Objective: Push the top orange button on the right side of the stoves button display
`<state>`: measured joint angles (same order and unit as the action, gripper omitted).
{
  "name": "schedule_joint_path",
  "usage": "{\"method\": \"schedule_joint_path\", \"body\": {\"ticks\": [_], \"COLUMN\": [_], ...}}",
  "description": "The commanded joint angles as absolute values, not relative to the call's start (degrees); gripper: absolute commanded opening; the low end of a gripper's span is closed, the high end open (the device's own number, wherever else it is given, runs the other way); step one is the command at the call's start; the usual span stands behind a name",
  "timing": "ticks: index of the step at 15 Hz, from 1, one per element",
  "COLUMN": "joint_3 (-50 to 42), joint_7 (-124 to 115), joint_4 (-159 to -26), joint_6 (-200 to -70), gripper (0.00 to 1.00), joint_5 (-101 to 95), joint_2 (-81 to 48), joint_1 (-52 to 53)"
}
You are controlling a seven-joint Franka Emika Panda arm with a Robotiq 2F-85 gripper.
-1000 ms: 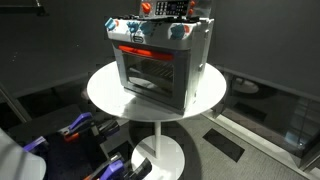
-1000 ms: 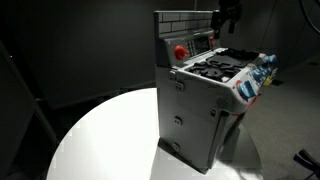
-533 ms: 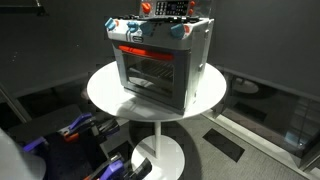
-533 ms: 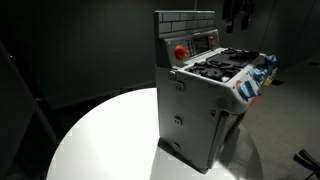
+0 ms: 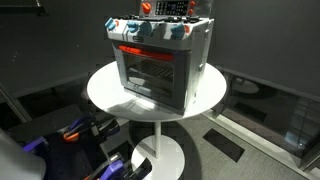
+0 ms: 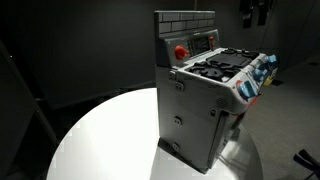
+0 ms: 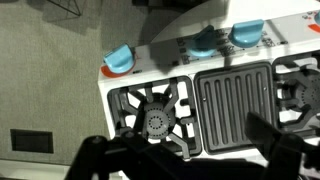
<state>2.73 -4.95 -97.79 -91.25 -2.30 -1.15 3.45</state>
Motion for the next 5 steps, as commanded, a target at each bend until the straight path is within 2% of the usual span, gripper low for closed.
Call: {"method": "schedule_joint_path", "body": {"ticks": [1,5], "joint_3": [2.8,3.0], "joint_7": [-3.4,-4.6], "joint_4": [-102.9,-101.1], "joint_6": [-91.8,-91.1], "gripper": [1.0,1.0], "joint_5": [-1.6,-2.3], "joint_2": [3.6,1.8], "joint_1": [3.3,3.3]}}
